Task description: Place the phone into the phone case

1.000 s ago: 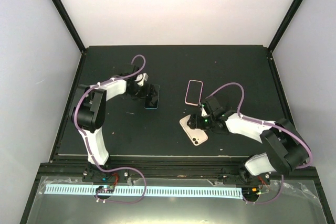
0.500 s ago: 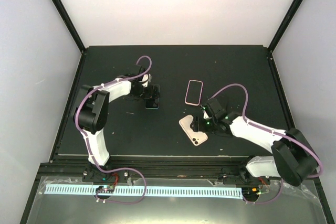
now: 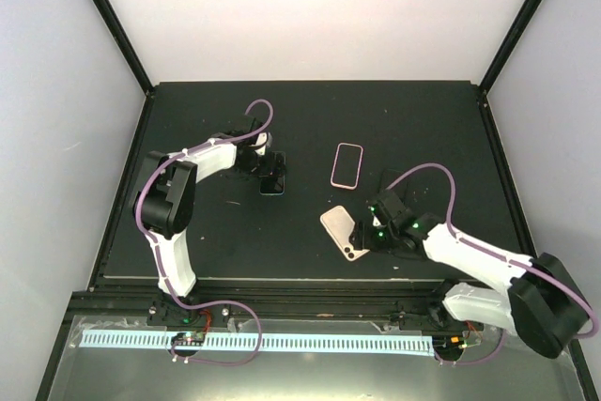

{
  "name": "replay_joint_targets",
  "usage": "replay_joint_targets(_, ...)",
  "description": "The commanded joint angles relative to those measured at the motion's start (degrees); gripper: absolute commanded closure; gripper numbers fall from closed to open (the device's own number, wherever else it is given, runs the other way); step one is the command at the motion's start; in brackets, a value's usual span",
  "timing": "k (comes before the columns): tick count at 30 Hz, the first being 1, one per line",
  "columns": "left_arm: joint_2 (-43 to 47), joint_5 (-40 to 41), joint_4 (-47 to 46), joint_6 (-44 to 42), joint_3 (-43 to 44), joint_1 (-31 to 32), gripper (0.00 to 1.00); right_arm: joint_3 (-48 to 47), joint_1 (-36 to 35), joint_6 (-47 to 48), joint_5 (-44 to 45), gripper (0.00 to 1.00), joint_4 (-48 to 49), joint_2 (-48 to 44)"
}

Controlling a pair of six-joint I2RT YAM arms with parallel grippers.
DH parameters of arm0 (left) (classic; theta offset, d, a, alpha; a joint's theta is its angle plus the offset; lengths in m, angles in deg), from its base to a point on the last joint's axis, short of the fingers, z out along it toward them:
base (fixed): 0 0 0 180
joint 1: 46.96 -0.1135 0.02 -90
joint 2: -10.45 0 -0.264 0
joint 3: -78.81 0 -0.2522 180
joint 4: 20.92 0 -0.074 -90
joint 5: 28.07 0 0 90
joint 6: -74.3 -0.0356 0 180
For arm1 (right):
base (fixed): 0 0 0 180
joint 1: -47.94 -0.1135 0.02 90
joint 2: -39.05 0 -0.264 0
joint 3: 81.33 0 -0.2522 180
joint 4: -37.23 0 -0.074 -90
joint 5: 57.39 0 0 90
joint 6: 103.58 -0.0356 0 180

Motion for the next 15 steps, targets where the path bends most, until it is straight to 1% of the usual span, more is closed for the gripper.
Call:
replay_joint_targets(1, -1.9, 2.0, 3.5, 0.4, -0.3, 0.2, 0.08, 2.3, -1.3, -5.9, 0.0, 0.3, -1.7, -5.8)
replay_joint_targets(3, -2.0, 2.1, 3.3, 0.4, -0.2, 0.2, 0.08, 4.8, -1.5, -9.1, -0.6, 0.26, -0.5, -8.6)
replay_joint_targets(7, -2.4, 2.5, 3.1, 0.9, 0.3, 0.2, 0.08, 10.3, -1.6, -16.3, -1.0, 0.25, 4.6, -13.3)
replay_joint_targets(10, -2.3, 2.0, 2.9, 1.1, 0.6, 0.2, 0.08, 12.0, -1.6, -20.2, -1.0, 0.25, 7.5, -14.7)
replay_joint_targets(15, -2.9, 2.3, 3.6, 1.1, 1.9, 0.2, 0.08, 18.9, -1.7, -28.6, -0.9, 0.26, 19.2, -21.9)
